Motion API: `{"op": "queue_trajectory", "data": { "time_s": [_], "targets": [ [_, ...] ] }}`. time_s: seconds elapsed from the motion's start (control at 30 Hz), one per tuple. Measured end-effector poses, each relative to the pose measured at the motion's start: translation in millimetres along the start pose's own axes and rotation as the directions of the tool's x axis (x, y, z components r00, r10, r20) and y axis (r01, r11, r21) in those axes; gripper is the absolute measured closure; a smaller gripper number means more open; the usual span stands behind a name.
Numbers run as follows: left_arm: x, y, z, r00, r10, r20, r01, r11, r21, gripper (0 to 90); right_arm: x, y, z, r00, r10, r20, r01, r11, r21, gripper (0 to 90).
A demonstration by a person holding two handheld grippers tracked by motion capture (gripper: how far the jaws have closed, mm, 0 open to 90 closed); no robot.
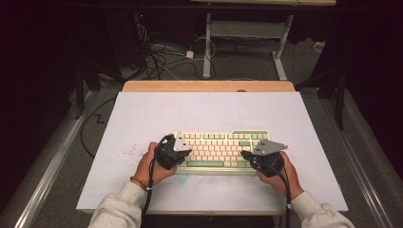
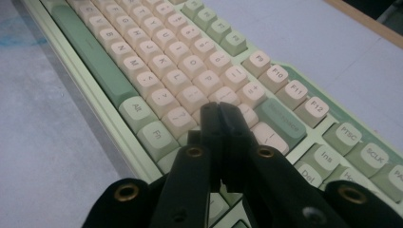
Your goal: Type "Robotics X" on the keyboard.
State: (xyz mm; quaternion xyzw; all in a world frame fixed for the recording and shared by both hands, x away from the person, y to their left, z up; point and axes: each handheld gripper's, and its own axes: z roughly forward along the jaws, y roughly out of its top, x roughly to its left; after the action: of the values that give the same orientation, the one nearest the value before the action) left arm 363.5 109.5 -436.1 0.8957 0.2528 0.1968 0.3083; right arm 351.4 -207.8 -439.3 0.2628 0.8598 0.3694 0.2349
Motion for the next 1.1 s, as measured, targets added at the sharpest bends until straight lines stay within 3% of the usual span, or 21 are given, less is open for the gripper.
{"op": "queue_trajectory", "data": {
  "time_s": [0.17, 0.33, 0.57, 0.77, 0.9, 1.1],
  "targets": [
    [-1.3, -0.6, -3.6, 0.9997, 0.014, -0.018, -0.015, 0.9993, -0.034, 73.9, -0.1, 2.9, -5.7, 0.9999, 0.003, 0.016, -0.003, 1.0, -0.028, 86.6],
    [-1.3, -2.7, -6.1, 0.998, -0.006, -0.063, 0.001, 0.997, -0.077, 61.5, -2.0, 3.3, -8.6, 0.9993, 0.012, 0.035, -0.011, 0.999, -0.047, 78.8],
    [-5.6, -4.5, -6.9, 0.9928, 0.006, -0.12, -0.019, 0.9939, -0.109, 38.2, -5.1, 2.1, -10.2, 0.9976, 0.03, 0.062, -0.025, 0.996, -0.082, 55.6],
    [-11.5, -5.7, -4.6, 0.9921, 0.008, -0.125, -0.023, 0.9921, -0.123, 20.6, -5.1, 0.6, -8.7, 0.9955, 0.038, 0.087, -0.029, 0.994, -0.104, 32.0],
    [-12.5, -6.0, -7.2, 0.9922, 0.01, -0.124, -0.028, 0.9893, -0.143, 16.9, -4.0, 0.2, -7.4, 0.9923, 0.047, 0.114, -0.034, 0.994, -0.106, 21.4],
    [-16.1, -3.8, -9.5, 0.9927, 0.028, -0.117, -0.046, 0.9872, -0.153, 16.6, -1.2, 1.8, -10.4, 0.9921, 0.03, 0.122, -0.017, 0.994, -0.107, 20.0]
  ]
}}
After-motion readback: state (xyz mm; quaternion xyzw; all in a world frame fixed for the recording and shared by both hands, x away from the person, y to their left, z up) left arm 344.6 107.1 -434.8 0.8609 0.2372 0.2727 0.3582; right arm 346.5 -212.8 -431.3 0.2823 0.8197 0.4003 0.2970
